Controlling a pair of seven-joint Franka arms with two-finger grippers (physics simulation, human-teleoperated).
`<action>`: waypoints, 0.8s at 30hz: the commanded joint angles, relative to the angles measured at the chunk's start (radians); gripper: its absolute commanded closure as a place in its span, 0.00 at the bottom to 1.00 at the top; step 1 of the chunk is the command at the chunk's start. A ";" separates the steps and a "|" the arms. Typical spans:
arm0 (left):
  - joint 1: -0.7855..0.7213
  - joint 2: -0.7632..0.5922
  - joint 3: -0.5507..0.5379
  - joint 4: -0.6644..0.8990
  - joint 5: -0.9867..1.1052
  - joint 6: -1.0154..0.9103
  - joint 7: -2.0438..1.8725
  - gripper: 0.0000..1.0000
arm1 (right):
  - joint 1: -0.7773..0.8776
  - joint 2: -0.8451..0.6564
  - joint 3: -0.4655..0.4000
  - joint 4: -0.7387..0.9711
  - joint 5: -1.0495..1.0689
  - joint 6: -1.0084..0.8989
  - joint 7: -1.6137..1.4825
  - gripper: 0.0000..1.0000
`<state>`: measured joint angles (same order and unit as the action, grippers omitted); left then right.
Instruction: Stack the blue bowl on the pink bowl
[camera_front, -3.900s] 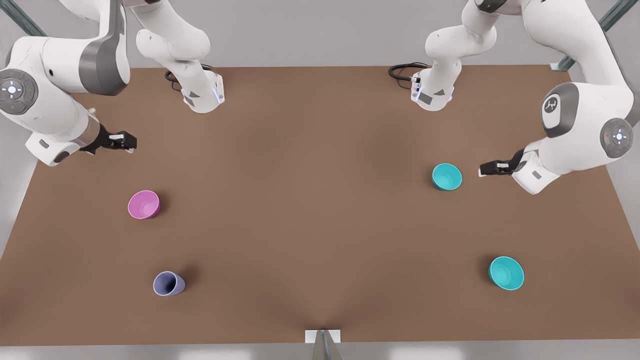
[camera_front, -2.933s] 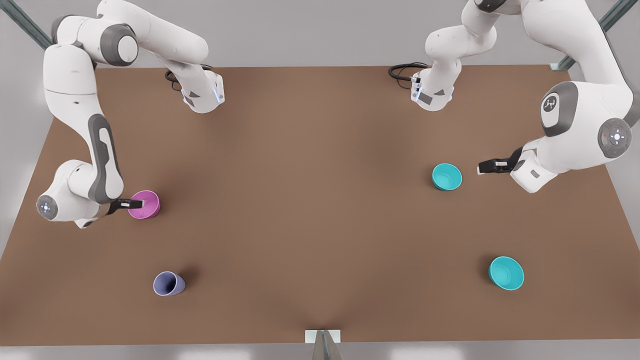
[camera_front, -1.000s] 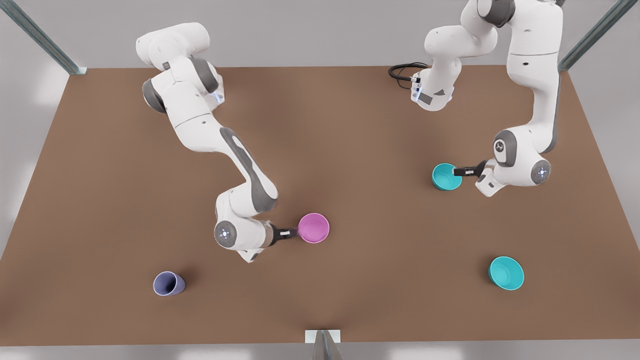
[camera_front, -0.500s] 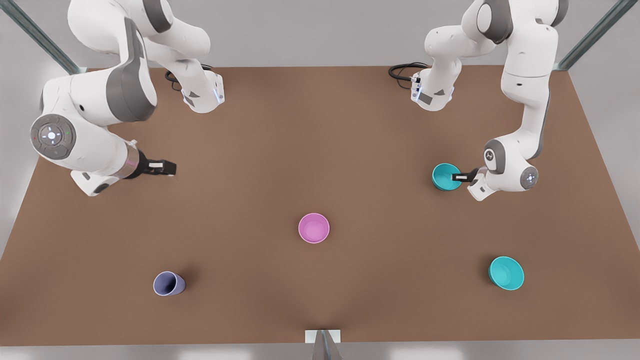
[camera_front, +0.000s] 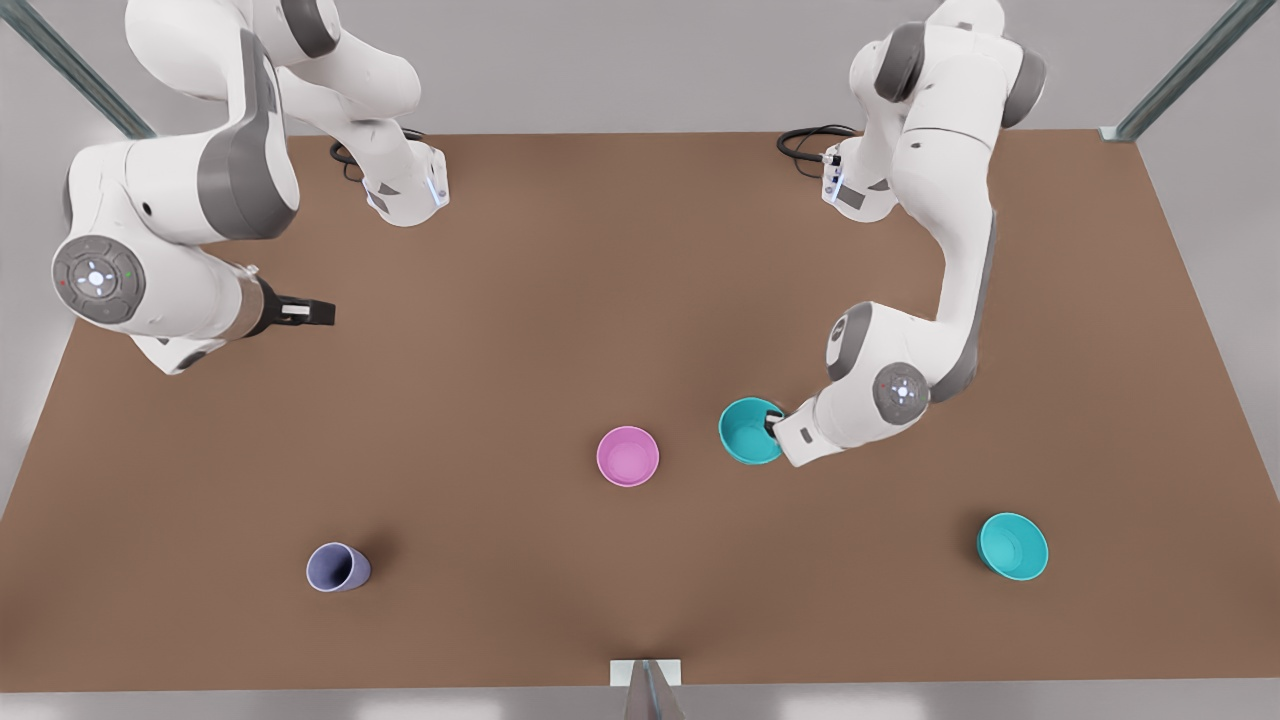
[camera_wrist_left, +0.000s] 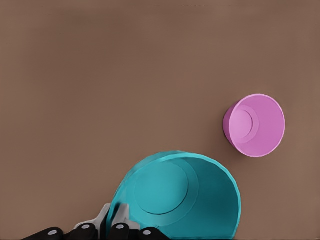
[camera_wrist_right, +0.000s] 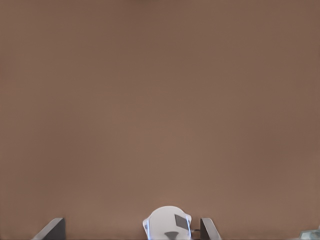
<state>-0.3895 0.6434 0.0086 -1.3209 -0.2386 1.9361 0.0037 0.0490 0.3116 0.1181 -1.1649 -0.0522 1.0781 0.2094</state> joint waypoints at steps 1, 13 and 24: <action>-0.038 0.136 -0.004 0.216 -0.001 -0.241 -0.820 0.79 | 0.000 0.000 0.000 -0.002 0.000 -0.010 -0.008 0.00; -0.157 0.317 -0.035 0.368 -0.041 -0.055 -0.924 0.79 | 0.000 0.006 0.000 -0.018 0.009 -0.012 -0.008 0.00; -0.181 0.355 -0.035 0.368 -0.042 0.043 -0.947 0.79 | -0.001 0.015 -0.002 -0.032 0.009 -0.020 -0.008 0.00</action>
<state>-0.5698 0.9989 -0.0259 -0.9531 -0.2770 1.9427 -0.6808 0.0477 0.3277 0.1164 -1.1964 -0.0440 1.0624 0.2028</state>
